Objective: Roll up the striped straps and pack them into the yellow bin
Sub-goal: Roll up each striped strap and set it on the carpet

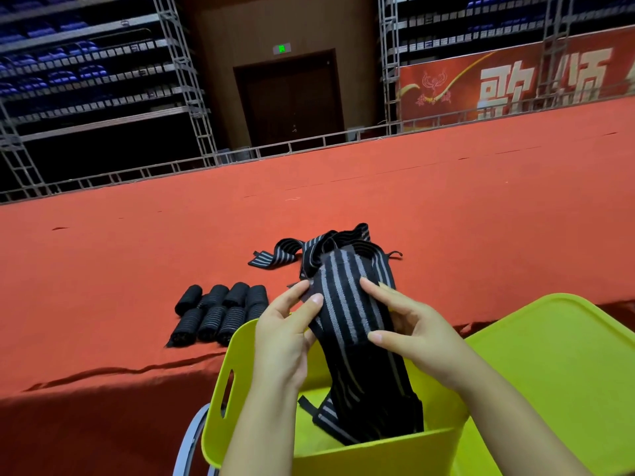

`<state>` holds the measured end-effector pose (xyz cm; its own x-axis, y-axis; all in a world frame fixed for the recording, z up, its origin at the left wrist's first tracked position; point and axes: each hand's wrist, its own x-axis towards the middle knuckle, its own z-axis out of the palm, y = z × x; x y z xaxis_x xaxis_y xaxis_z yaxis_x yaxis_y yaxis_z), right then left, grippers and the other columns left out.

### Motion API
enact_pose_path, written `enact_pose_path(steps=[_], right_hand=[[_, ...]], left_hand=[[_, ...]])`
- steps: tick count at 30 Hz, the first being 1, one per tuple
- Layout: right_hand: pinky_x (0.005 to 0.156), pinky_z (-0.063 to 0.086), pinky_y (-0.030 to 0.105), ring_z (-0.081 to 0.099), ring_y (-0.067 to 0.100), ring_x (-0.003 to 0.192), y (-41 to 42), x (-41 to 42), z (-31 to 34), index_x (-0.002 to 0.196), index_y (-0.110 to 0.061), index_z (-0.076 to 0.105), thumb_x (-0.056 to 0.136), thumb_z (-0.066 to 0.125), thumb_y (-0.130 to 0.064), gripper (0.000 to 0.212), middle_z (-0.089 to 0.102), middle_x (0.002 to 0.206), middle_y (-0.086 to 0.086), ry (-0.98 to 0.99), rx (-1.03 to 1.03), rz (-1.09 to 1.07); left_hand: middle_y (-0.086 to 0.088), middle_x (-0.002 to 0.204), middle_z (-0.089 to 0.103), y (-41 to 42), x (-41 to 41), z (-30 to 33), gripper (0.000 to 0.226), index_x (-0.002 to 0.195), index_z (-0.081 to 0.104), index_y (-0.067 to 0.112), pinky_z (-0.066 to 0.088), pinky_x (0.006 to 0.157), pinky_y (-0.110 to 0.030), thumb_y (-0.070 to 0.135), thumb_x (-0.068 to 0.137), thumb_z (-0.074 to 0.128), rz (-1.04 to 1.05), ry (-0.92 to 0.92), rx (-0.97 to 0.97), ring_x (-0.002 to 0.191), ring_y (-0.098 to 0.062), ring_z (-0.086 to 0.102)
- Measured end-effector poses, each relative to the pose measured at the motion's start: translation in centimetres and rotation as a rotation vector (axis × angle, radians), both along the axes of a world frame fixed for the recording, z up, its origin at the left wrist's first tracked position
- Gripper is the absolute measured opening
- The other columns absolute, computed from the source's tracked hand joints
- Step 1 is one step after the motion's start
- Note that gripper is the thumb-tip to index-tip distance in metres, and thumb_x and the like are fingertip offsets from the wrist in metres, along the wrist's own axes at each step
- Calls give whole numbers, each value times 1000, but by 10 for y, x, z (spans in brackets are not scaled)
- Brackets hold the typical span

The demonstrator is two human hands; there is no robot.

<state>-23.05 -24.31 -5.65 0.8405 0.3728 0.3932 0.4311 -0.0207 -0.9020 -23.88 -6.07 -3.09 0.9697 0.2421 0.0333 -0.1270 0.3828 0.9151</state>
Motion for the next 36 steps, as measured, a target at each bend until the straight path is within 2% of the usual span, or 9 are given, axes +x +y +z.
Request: enact_pose_path(steps=[4,7,9,15,20,27,30,34,36], right_hand=[[85,50,20,63,7,105,1,0,5,111,-19,66,80,68,-5,33,70,108,-10,122,219,-46],[83,49,33,62,16,91,5,12,14,99,-16,62,87,63,-14,12,68,83,-6,215,392,-228],[83,48,40,63,19,83,7,20,22,98,-15,58,89,63,-14,11,67,80,1,230,466,-316],[56,51,23,66,11,65,13,29,37,97,-16,53,88,64,-3,19,67,82,3,189,538,-371],[53,50,20,68,9,65,14,24,44,97,-16,55,86,63,3,23,71,82,1,171,567,-349],[58,48,18,64,7,63,10,5,42,87,-14,63,82,65,2,17,69,71,-4,139,529,-242],[61,47,21,60,7,62,9,0,41,79,-18,65,77,72,-5,16,65,67,-6,140,524,-217],[61,50,19,61,10,66,-1,-9,45,74,-26,71,49,89,-43,35,66,72,-2,123,550,-174],[61,49,18,61,10,67,-4,-13,48,73,-24,69,58,82,-38,24,66,73,-3,99,531,-155]], left_hand=[[0,81,76,-6,-4,-1,34,110,65,10,58,75,-36,-10,83,64,-19,-48,146,77,-14,72],[6,86,76,-8,-9,-3,37,107,67,18,55,73,-28,-9,82,66,-33,-106,317,82,-12,71],[2,95,76,-6,-11,-6,38,105,69,23,55,75,-27,-7,81,68,-48,-121,397,89,-16,71],[2,104,73,-4,-13,-12,41,103,70,31,56,84,-33,-3,80,70,-61,-113,551,97,-21,68],[-2,95,75,-2,-12,-17,36,104,70,26,56,76,-29,-3,83,67,-73,-17,507,94,-22,70],[3,98,73,5,-5,-21,19,92,74,24,53,94,-46,10,93,61,112,25,361,100,-16,66],[6,96,74,6,-1,-21,21,92,74,24,53,94,-46,7,91,62,172,-5,360,99,-15,67],[2,98,74,13,7,-24,26,87,75,26,50,97,-52,4,89,62,257,7,324,103,-21,67],[0,100,74,17,9,-26,27,88,74,28,49,99,-53,3,88,63,284,14,297,104,-22,66]])
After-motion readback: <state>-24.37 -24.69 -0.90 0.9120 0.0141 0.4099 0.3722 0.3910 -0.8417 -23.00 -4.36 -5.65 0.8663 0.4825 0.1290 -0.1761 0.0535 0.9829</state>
